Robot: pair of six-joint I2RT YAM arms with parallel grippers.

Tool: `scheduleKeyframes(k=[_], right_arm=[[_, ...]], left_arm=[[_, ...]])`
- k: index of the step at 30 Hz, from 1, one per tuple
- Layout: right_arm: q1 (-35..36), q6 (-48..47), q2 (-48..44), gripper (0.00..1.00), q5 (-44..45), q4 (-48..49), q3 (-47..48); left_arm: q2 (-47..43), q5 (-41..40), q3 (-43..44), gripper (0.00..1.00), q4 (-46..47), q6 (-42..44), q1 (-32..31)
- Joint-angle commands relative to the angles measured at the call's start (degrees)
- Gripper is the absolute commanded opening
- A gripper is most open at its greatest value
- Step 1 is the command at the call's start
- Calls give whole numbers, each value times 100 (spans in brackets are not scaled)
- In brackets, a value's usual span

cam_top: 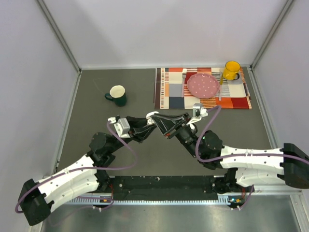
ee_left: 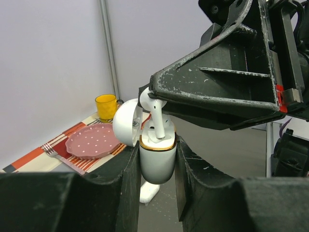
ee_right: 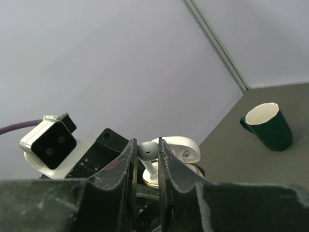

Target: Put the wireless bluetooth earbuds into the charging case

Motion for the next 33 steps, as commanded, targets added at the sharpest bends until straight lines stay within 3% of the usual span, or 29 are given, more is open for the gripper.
scheduleKeyframes(k=[1,20,33], right_arm=[[64,87,105,0,6,98,273],[187,-80,123,0,77,-402,273],[389,-406,193,0,674,-1113,537]], left_arm=[[-5,-67,268,0,330,63,-72],[-199,-436,242,0,408,168,-160],[-357,-735,145,0,523,212,-195]])
